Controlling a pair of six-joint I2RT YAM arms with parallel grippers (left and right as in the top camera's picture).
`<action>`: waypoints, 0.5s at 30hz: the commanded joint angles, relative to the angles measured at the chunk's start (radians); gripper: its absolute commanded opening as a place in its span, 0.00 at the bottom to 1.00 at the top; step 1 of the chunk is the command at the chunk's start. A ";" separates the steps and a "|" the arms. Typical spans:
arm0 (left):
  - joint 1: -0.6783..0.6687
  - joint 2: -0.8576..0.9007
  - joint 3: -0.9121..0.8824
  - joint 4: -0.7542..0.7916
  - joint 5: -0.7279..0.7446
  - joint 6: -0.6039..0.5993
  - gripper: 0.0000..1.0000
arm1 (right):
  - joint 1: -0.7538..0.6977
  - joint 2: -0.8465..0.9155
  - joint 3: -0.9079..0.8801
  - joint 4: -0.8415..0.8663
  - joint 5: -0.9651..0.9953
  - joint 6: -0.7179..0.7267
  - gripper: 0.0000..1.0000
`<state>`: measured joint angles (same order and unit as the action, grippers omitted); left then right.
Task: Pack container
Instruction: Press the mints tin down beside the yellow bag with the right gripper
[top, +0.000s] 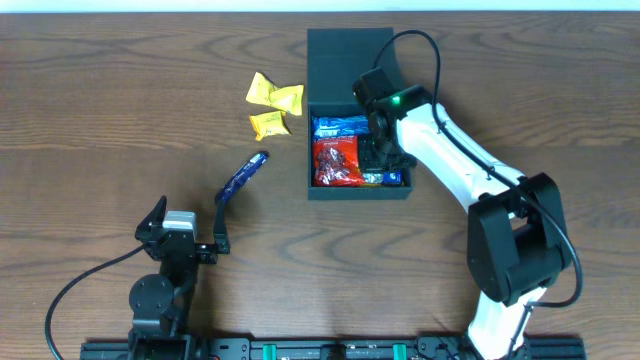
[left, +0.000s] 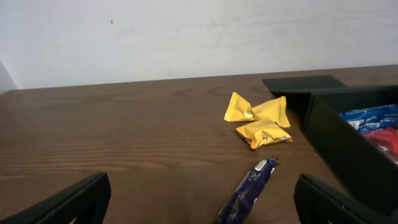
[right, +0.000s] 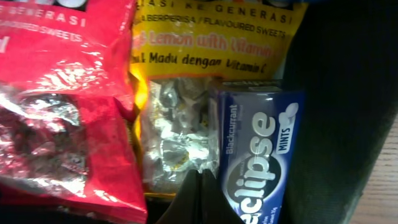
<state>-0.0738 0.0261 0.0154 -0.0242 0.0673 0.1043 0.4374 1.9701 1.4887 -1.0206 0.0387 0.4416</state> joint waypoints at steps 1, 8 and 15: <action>-0.002 -0.002 -0.011 -0.047 0.001 -0.004 0.95 | -0.011 0.005 -0.013 0.010 0.026 0.018 0.02; -0.002 -0.002 -0.011 -0.047 0.001 -0.003 0.95 | -0.013 0.005 -0.014 0.022 0.075 0.017 0.02; -0.002 -0.002 -0.011 -0.047 0.001 -0.004 0.95 | -0.012 0.005 -0.013 0.039 0.032 0.018 0.02</action>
<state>-0.0738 0.0261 0.0154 -0.0242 0.0673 0.1043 0.4274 1.9701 1.4834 -0.9936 0.0879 0.4419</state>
